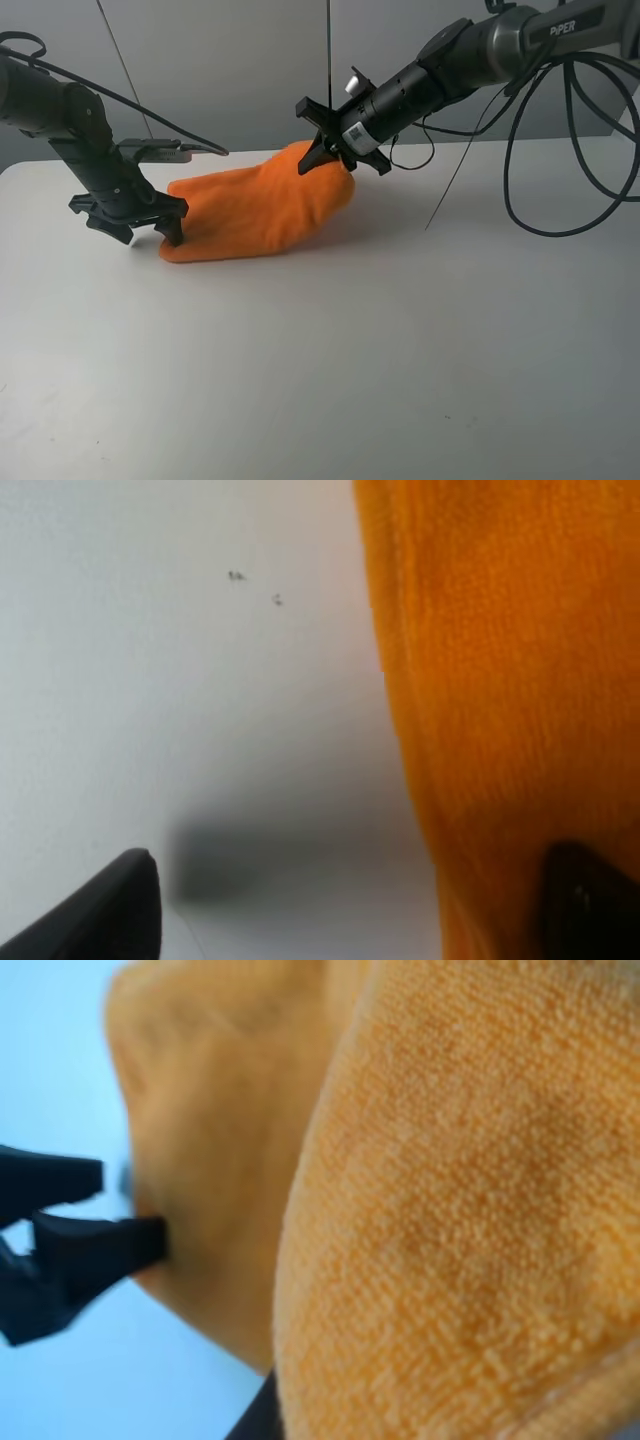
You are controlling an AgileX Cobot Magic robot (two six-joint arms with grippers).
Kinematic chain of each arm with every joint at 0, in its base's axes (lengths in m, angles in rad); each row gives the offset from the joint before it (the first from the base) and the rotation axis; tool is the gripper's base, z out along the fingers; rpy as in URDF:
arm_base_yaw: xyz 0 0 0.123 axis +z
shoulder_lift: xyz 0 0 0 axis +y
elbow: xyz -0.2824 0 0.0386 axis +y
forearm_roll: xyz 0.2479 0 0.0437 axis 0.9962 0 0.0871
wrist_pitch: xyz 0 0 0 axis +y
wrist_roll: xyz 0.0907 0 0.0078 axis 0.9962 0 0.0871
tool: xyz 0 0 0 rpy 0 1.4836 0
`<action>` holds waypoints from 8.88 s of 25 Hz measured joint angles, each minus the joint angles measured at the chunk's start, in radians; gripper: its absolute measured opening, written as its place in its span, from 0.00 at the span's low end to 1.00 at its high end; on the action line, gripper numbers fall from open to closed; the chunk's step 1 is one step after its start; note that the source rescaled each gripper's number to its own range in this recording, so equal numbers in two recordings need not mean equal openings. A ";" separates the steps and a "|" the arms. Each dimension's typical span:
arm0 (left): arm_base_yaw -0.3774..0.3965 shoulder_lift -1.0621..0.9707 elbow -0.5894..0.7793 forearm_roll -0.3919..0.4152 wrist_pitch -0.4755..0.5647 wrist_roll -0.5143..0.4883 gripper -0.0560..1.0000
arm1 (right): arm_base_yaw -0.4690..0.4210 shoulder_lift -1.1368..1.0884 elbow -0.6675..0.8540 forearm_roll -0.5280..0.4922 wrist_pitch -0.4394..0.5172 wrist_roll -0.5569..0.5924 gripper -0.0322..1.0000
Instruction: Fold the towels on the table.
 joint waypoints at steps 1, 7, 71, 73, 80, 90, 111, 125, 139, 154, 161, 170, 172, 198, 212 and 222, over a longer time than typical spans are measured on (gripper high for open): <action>0.000 0.000 0.000 0.000 0.000 0.000 0.99 | 0.022 0.000 -0.010 0.004 -0.019 0.002 0.11; 0.000 0.000 0.000 0.016 -0.002 0.000 0.99 | 0.124 0.015 -0.076 0.027 -0.062 0.006 0.11; -0.002 -0.225 0.000 0.102 0.059 -0.009 0.99 | 0.222 0.256 -0.314 0.067 -0.152 -0.135 0.11; -0.002 -0.268 0.000 0.105 0.053 -0.034 0.99 | 0.222 0.256 -0.314 0.051 -0.152 -0.135 0.11; 0.000 -0.393 0.000 0.220 0.047 -0.163 0.99 | 0.222 0.256 -0.314 0.022 -0.152 -0.131 0.11; 0.183 -0.400 0.000 0.138 0.102 -0.207 0.99 | 0.222 0.256 -0.314 -0.005 -0.148 -0.117 0.11; 0.276 -0.330 0.218 -0.100 -0.061 -0.078 0.99 | 0.222 0.256 -0.314 0.002 -0.102 -0.129 0.61; 0.276 -0.529 0.096 -0.104 0.034 -0.042 0.99 | 0.320 0.174 -0.314 0.021 -0.043 -0.253 1.00; 0.276 -0.535 0.090 -0.290 0.083 0.167 0.99 | 0.354 0.044 -0.314 -0.291 0.086 -0.212 1.00; 0.157 -0.526 0.090 -0.589 0.054 0.464 0.99 | 0.008 0.002 -0.070 -0.415 0.192 -0.120 1.00; 0.041 -0.445 0.090 -0.597 -0.043 0.426 0.99 | -0.078 -0.135 0.128 -0.415 0.125 -0.154 1.00; 0.000 -0.390 0.090 -0.470 -0.083 0.240 0.99 | -0.078 -0.279 0.256 -0.398 0.067 -0.198 1.00; 0.000 -0.399 0.090 -0.433 -0.060 0.223 0.99 | -0.078 -0.314 0.283 -0.369 0.042 -0.219 1.00; 0.136 -1.450 0.349 -0.051 0.351 0.086 0.99 | -0.078 -1.518 0.826 -0.655 0.015 0.007 1.00; 0.136 -2.065 0.647 0.026 0.527 0.008 0.99 | -0.078 -2.160 1.039 -0.969 0.276 0.265 1.00; 0.136 -2.123 0.705 0.101 0.567 0.002 0.99 | -0.078 -2.297 1.157 -0.989 0.303 0.306 1.00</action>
